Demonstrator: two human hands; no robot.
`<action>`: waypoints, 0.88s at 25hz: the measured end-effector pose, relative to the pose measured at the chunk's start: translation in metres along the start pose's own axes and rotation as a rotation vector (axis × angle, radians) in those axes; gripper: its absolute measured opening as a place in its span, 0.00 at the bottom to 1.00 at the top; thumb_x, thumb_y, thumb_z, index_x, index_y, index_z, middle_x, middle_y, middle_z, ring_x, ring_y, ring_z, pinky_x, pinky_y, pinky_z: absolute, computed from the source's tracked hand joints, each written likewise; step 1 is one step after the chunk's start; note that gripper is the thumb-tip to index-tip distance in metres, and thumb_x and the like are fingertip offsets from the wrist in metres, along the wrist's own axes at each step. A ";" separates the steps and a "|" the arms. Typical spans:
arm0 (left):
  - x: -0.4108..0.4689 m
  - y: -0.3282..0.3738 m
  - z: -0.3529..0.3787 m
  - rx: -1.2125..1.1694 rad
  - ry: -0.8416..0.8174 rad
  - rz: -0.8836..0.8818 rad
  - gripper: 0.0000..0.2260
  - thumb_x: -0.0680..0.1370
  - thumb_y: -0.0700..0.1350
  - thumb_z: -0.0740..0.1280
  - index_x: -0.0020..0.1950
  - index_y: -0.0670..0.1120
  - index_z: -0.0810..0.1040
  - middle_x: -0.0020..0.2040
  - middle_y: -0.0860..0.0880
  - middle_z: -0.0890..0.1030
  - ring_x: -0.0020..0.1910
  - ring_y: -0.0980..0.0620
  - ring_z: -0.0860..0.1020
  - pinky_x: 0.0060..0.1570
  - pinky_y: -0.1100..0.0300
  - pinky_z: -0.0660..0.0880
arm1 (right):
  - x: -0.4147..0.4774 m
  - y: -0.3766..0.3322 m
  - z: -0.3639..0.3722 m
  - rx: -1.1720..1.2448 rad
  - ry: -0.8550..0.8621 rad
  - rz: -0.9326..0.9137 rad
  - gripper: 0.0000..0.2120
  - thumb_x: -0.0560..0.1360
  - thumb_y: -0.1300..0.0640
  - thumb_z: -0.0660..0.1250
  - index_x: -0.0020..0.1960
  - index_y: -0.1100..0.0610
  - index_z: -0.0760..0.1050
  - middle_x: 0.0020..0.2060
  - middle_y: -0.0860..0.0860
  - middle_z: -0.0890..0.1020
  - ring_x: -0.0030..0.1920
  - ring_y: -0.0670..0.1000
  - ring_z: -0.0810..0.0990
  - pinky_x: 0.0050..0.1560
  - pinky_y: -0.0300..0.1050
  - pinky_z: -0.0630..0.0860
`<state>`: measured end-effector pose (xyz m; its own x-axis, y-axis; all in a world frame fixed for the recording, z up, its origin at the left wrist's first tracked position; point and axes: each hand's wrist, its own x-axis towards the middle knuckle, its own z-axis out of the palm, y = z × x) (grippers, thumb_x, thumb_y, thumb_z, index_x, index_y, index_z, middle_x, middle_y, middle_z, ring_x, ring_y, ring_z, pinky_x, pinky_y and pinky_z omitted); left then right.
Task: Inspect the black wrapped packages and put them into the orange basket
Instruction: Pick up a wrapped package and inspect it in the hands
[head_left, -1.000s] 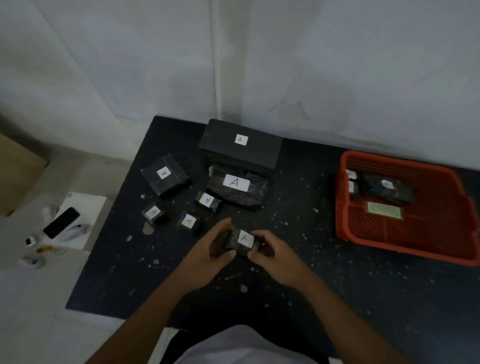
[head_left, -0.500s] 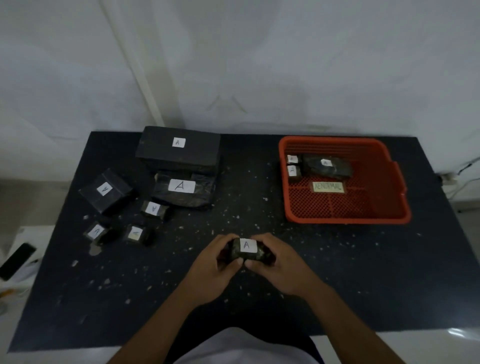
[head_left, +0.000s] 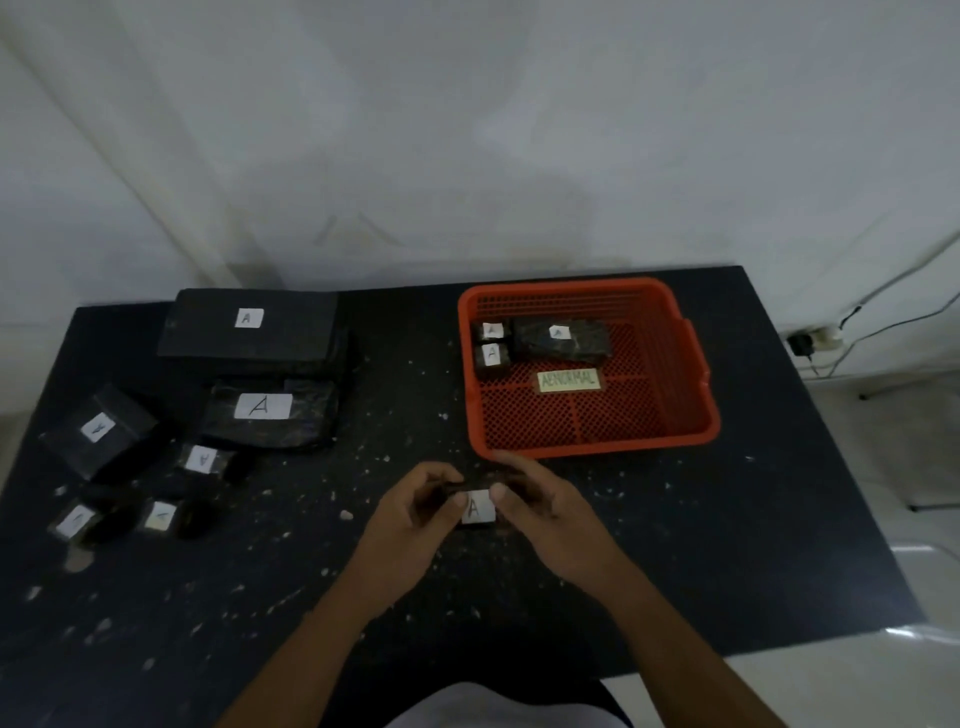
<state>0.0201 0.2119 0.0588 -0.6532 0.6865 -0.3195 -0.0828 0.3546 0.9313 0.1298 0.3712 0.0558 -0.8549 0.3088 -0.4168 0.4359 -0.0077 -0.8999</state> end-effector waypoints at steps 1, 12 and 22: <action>0.002 0.001 0.007 0.010 0.001 0.008 0.05 0.79 0.40 0.65 0.52 0.49 0.76 0.47 0.50 0.81 0.45 0.57 0.80 0.45 0.62 0.78 | 0.000 0.003 -0.004 -0.050 0.013 0.005 0.18 0.79 0.50 0.67 0.69 0.45 0.73 0.54 0.45 0.83 0.55 0.43 0.82 0.58 0.40 0.79; 0.018 0.010 0.066 -0.025 0.103 0.002 0.08 0.77 0.39 0.67 0.53 0.50 0.76 0.48 0.52 0.82 0.48 0.59 0.81 0.46 0.69 0.76 | -0.001 0.024 -0.036 -0.110 0.166 -0.052 0.07 0.80 0.54 0.66 0.57 0.48 0.79 0.49 0.44 0.84 0.51 0.39 0.80 0.50 0.28 0.74; 0.027 0.005 0.048 -0.043 -0.112 -0.009 0.19 0.75 0.44 0.69 0.65 0.53 0.74 0.60 0.60 0.81 0.59 0.59 0.79 0.59 0.63 0.76 | 0.000 0.038 -0.067 0.097 -0.065 0.029 0.33 0.70 0.60 0.78 0.69 0.43 0.70 0.64 0.44 0.80 0.65 0.42 0.78 0.63 0.40 0.76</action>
<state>0.0383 0.2626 0.0469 -0.5644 0.7509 -0.3430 -0.1217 0.3353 0.9342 0.1649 0.4347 0.0298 -0.8602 0.2446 -0.4476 0.4344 -0.1083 -0.8942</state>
